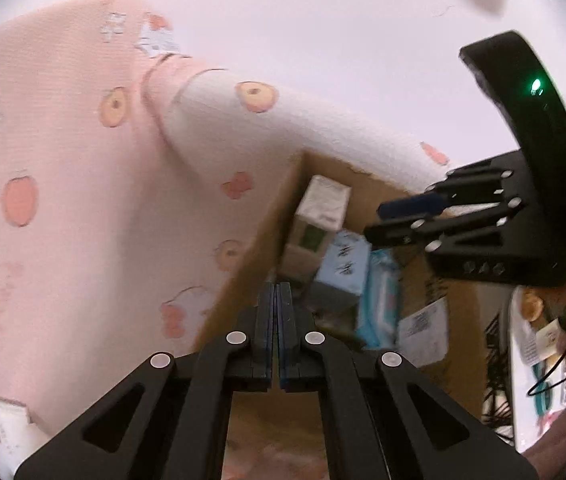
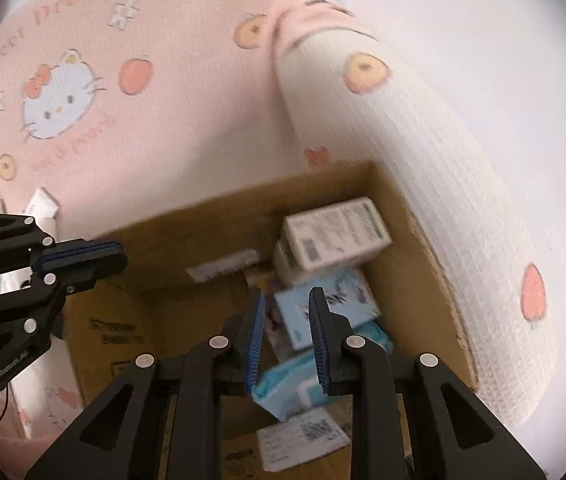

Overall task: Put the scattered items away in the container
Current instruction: 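Withdraw the left gripper from the box back toward the pile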

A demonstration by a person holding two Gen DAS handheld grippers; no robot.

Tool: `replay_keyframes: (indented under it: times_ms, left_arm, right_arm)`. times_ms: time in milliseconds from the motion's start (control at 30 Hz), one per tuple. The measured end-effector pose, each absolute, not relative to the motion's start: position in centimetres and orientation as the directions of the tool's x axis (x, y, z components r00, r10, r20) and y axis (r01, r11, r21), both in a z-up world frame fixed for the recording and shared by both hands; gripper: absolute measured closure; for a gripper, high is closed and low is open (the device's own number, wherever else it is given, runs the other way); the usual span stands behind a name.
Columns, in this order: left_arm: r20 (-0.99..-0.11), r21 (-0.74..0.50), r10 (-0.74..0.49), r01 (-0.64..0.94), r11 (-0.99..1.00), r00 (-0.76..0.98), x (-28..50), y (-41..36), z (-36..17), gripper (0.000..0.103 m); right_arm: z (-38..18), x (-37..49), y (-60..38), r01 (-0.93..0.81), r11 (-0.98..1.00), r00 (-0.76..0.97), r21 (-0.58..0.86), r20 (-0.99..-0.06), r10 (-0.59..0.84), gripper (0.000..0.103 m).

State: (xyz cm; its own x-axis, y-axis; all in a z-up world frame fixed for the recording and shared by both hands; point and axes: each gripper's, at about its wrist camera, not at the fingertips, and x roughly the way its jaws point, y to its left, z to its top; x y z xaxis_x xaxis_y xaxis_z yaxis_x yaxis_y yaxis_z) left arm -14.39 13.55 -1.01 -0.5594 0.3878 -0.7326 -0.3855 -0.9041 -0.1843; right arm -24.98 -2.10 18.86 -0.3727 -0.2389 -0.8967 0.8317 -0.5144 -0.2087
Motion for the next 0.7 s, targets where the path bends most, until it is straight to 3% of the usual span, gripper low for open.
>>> replay_keyframes:
  times_ms: [367, 500, 700]
  left_arm:
    - [-0.748, -0.189, 0.316, -0.269, -0.944, -0.584, -12.3, 6.6, -2.2, 0.101]
    - [-0.766, -0.257, 0.324, -0.197, -0.946, -0.556, -11.9, 4.1, -3.4, 0.102]
    - [-0.793, -0.3, 0.31, -0.106, -0.948, -0.525, -10.2, 0.7, -5.3, 0.102]
  right_arm:
    - [17.2, -18.2, -6.9, 0.926, -0.299, -0.318, -0.231, -0.904, -0.286, 0.083]
    - [17.0, -16.3, -8.7, 0.936, -0.266, -0.311, -0.232, -0.898, -0.311, 0.083]
    - [17.5, -11.9, -9.8, 0.957, -0.206, -0.279, -0.205, -0.849, -0.449, 0.083]
